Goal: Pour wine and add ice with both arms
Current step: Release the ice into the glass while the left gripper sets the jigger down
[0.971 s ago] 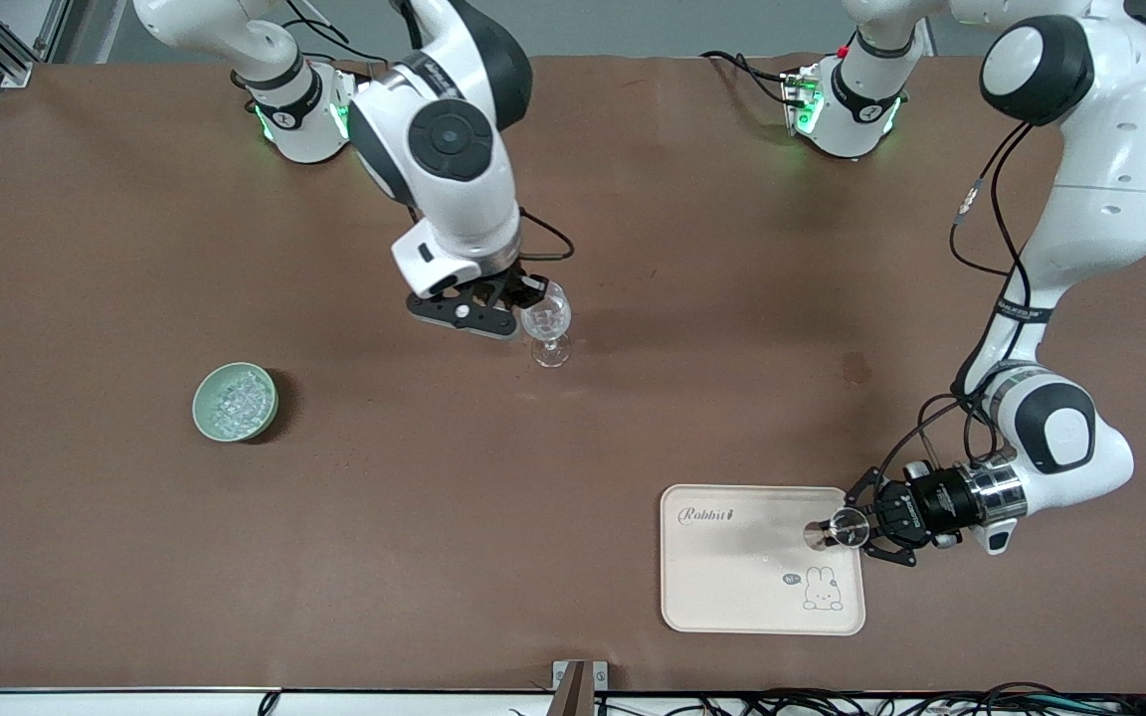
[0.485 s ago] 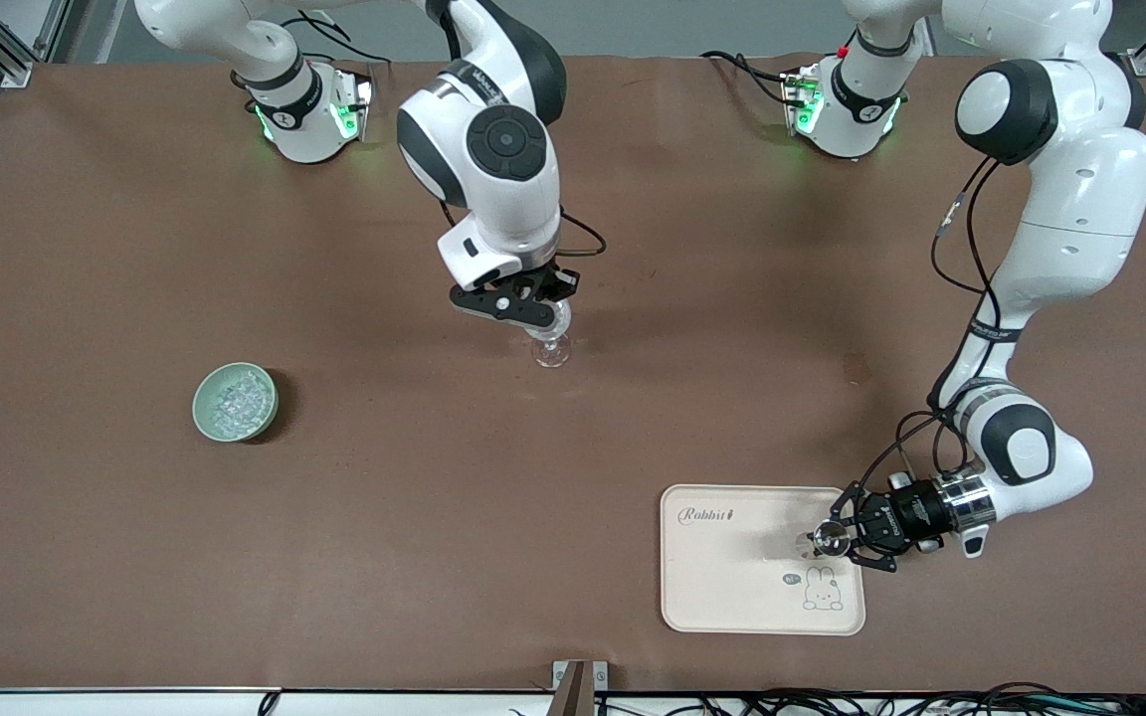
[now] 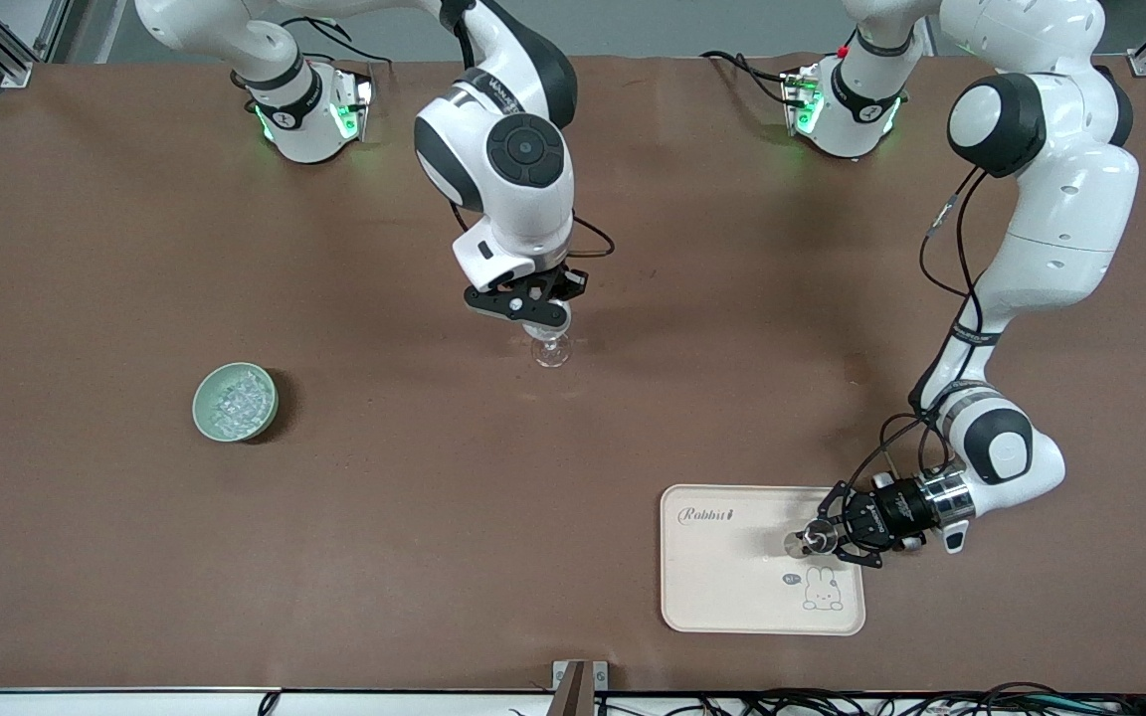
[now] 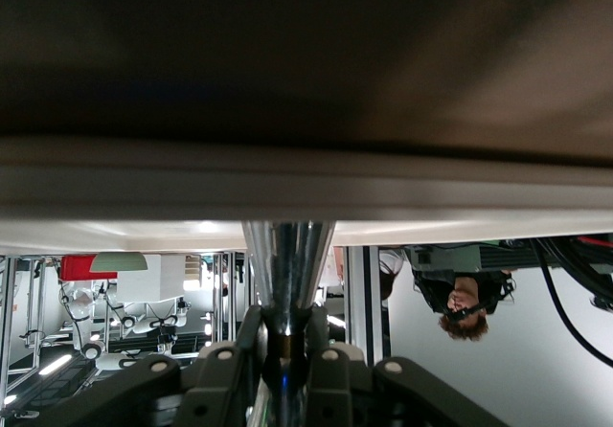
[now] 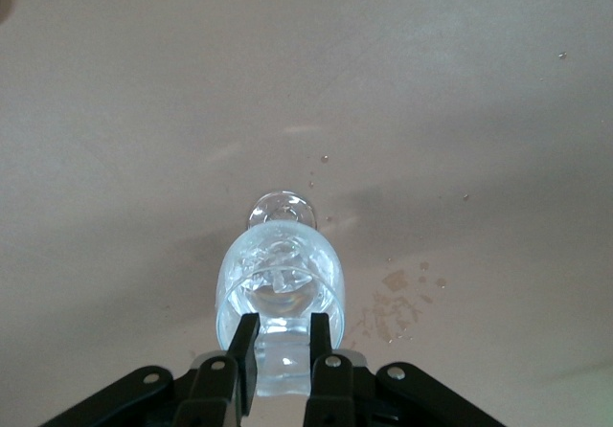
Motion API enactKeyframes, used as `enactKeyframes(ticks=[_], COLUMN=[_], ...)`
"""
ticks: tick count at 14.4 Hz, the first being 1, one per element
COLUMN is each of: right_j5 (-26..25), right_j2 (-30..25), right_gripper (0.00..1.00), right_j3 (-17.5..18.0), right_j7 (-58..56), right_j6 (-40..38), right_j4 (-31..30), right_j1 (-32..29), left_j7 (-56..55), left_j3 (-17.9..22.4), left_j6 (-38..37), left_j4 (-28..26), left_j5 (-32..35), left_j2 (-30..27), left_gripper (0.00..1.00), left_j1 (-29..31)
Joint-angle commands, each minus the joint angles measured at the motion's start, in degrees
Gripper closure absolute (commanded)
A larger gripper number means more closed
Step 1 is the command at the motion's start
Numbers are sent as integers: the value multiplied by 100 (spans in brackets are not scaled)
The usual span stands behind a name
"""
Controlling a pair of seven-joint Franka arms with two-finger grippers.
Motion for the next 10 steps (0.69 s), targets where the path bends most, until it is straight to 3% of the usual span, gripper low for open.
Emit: enactKeyframes(ticks=[1, 2, 3, 4, 6, 10], right_j5=[12, 12, 12, 12, 12, 12], right_j2=[-10, -10, -10, -10, -19, -19], right_gripper=[91, 88, 85, 82, 73, 62], right_j3=[-64, -64, -64, -64, -64, -64], right_j7=[110, 101, 92, 75, 57, 40], right_j6=[3, -14, -23, -23, -23, -32], right_j4=[-49, -49, -49, -49, -49, -49], right_j1=[78, 78, 78, 69, 69, 78], left_j7=[187, 231, 257, 275, 240, 170], left_j3=[36, 45, 45, 54, 71, 116], left_j6=[28, 28, 28, 19, 10, -104], left_j4=[143, 134, 134, 116, 90, 81], left_j5=[-189, -180, -180, -154, 82, 1987], left_j2=[119, 119, 119, 93, -64, -644], left_gripper=[59, 43, 18, 0, 0, 0], left_j1=[-90, -90, -90, -90, -46, 235])
